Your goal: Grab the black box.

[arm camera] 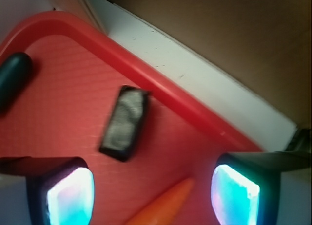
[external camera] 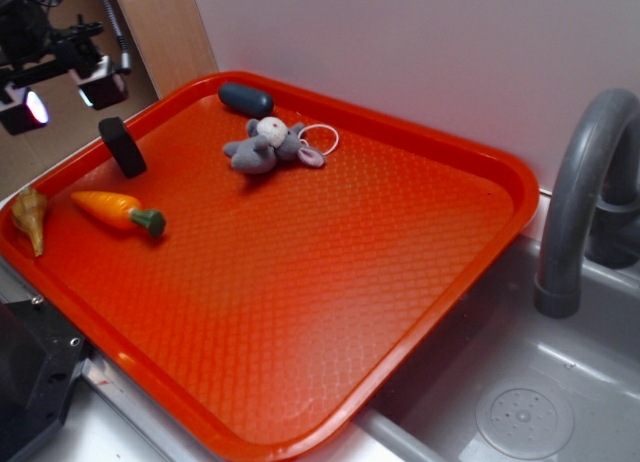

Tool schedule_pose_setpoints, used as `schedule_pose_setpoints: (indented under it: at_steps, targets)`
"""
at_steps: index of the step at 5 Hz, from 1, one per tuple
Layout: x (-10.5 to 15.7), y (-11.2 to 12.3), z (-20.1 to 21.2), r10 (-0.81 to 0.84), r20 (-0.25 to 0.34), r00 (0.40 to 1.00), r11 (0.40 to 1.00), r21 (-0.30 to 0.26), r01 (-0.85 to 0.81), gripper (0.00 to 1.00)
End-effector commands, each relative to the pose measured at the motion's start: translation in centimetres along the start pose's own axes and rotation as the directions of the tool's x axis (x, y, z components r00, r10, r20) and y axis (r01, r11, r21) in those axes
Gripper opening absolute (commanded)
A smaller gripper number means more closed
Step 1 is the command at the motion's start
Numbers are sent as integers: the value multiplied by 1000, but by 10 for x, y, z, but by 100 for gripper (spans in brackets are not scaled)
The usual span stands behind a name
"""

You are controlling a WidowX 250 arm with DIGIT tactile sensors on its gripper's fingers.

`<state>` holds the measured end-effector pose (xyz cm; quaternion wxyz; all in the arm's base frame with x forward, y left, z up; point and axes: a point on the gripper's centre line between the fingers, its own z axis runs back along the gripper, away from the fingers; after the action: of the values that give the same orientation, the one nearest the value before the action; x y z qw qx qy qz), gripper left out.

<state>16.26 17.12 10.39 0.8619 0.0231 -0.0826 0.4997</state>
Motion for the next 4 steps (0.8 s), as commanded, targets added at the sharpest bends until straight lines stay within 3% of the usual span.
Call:
schedule_pose_setpoints:
  at_steps: [1, 3, 4]
  targets:
    - [6, 31, -20, 52, -20, 998, 994, -98, -53, 100]
    - [-1, -20, -7, 88, -36, 995, 995, -48, -90, 100]
    - [0, -38, 11, 96, -33, 995, 993, -59, -98, 100]
